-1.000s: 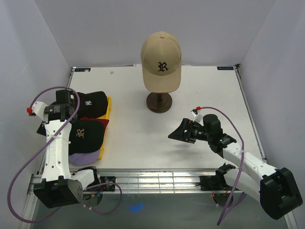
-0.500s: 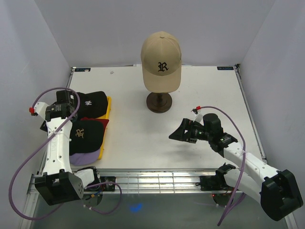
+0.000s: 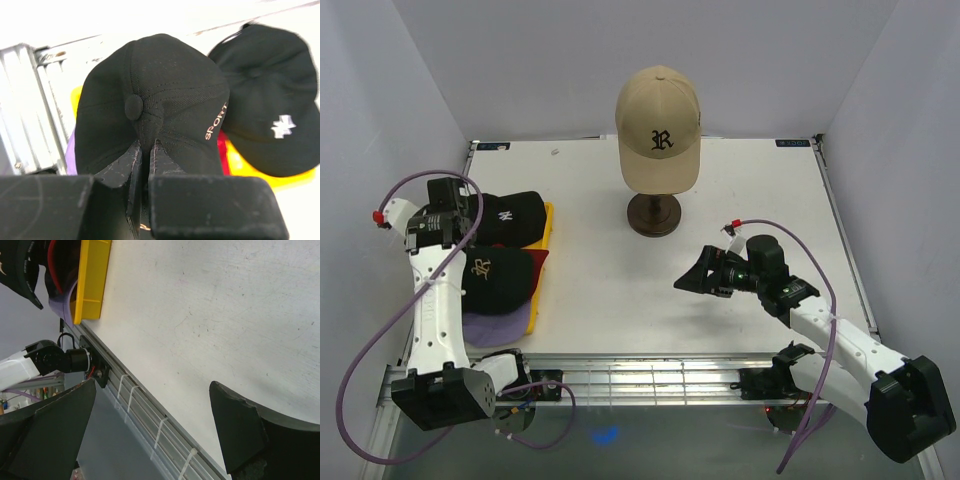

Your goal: Stack the hats

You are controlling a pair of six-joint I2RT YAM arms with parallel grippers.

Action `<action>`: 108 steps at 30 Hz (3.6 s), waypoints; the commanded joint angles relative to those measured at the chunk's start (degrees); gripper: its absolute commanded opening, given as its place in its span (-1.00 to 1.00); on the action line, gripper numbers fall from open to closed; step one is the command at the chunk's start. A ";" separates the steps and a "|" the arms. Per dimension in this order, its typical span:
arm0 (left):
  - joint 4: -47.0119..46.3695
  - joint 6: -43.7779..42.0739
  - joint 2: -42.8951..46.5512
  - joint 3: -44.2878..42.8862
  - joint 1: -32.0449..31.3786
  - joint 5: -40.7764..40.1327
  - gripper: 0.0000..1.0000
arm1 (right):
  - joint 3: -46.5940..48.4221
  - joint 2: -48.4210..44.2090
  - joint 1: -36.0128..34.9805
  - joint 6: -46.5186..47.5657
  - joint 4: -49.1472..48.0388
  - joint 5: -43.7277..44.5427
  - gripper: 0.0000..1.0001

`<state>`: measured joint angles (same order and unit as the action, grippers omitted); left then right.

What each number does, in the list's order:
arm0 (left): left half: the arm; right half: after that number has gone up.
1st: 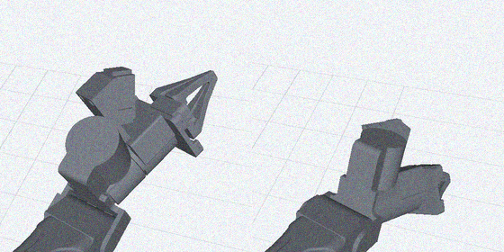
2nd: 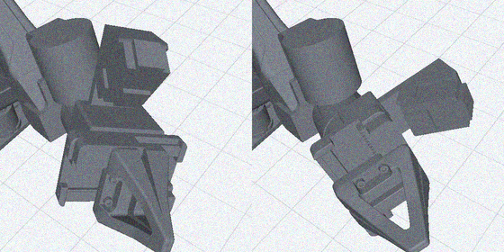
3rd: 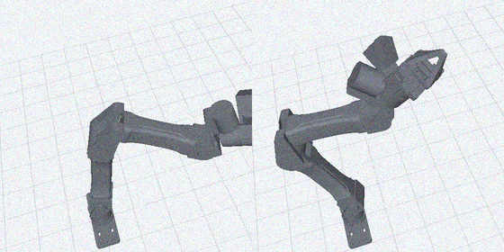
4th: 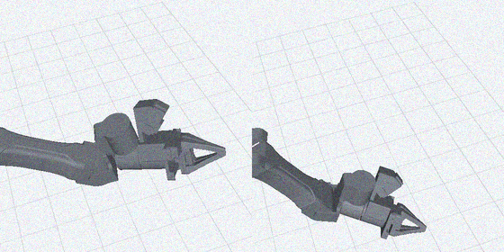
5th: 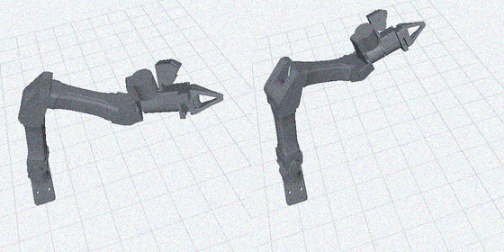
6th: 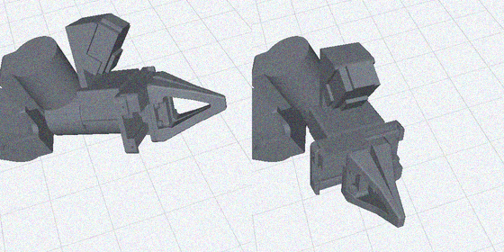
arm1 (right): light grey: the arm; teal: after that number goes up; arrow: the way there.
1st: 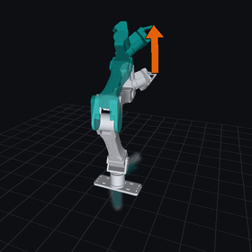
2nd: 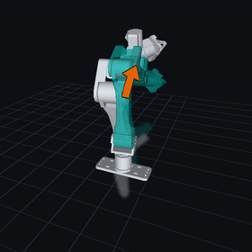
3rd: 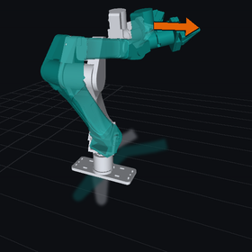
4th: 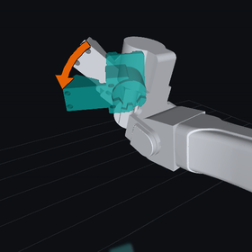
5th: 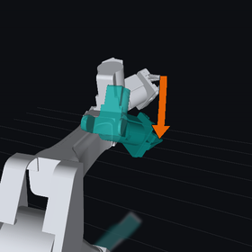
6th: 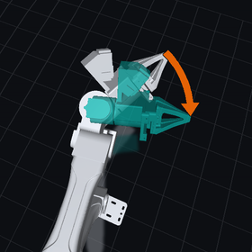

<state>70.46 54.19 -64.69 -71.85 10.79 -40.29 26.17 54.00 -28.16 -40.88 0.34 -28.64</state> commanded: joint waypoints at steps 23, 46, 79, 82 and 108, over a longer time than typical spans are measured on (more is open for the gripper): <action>-15.16 -19.30 2.11 -25.96 0.38 29.20 -1.00 | 10.47 2.60 -0.23 1.33 2.21 0.17 0.92; -28.62 -12.19 -25.39 -64.45 -2.08 69.38 -1.00 | 23.21 1.46 -0.23 4.50 9.59 5.35 0.93; -51.38 -2.43 -42.01 -69.91 -15.00 75.10 -1.00 | 53.97 5.94 -0.05 12.58 22.69 16.95 0.94; -51.47 -2.25 -42.01 -70.35 -15.44 75.10 -1.00 | 57.31 6.99 -0.05 12.76 22.08 16.08 0.94; -48.84 -6.21 -38.32 -66.05 -24.32 69.21 -1.00 | 74.98 23.95 -2.51 3.09 11.61 10.63 0.94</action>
<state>22.37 48.69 -107.57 -138.02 -13.02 30.33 97.08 76.66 -29.56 -35.99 15.81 -17.93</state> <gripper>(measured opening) 0.165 0.971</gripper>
